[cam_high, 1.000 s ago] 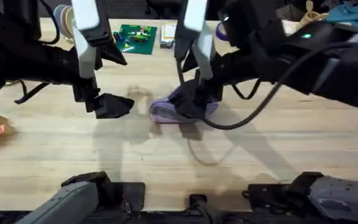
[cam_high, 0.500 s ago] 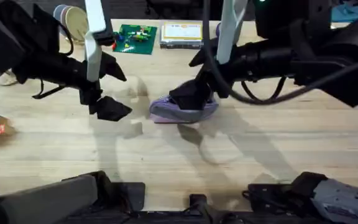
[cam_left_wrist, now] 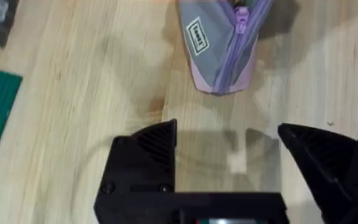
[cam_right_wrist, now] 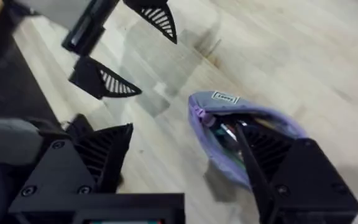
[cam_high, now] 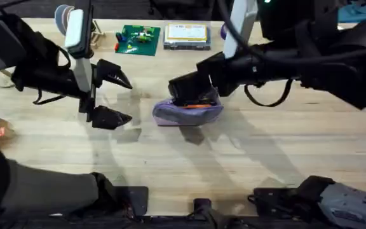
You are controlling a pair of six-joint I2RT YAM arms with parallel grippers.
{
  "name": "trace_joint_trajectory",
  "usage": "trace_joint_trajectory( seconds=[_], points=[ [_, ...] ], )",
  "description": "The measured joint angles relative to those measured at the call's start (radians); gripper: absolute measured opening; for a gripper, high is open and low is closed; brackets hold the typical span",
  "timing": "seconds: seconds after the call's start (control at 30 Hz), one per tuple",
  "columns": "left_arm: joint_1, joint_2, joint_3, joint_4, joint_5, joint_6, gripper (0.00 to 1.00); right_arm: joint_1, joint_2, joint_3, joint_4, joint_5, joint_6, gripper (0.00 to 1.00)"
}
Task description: Unzip the bag, pick up the pens from the table one at a time and place them inside, then zip the bag closed.
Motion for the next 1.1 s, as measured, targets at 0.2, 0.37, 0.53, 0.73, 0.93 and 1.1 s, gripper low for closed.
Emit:
trace_joint_trajectory(
  seconds=[0.2, 0.37, 0.53, 0.73, 0.93, 1.1],
  points=[
    [0.002, 0.073, 0.000, -0.008, 0.056, 0.106, 0.993, 0.000, 0.000, 0.000, -0.012, -0.002, 0.195, 0.998],
    [0.002, 0.137, 0.000, -0.008, 0.095, 0.132, 0.993, 0.001, 0.014, 0.000, -0.012, -0.008, 0.320, 0.998],
    [0.002, 0.159, -0.001, -0.008, 0.112, 0.139, 0.993, 0.001, 0.015, 0.000, -0.012, -0.008, 0.370, 0.998],
    [0.002, 0.159, -0.001, -0.008, 0.126, 0.142, 0.993, 0.001, 0.015, 0.000, -0.013, -0.008, 0.391, 0.997],
    [0.002, 0.159, -0.001, -0.008, 0.127, 0.145, 0.993, 0.001, 0.022, 0.000, -0.036, -0.008, 0.443, 0.997],
    [0.002, 0.159, -0.001, -0.008, 0.127, 0.145, 0.994, 0.000, 0.085, 0.000, -0.044, -0.008, 0.504, 0.998]
  ],
)
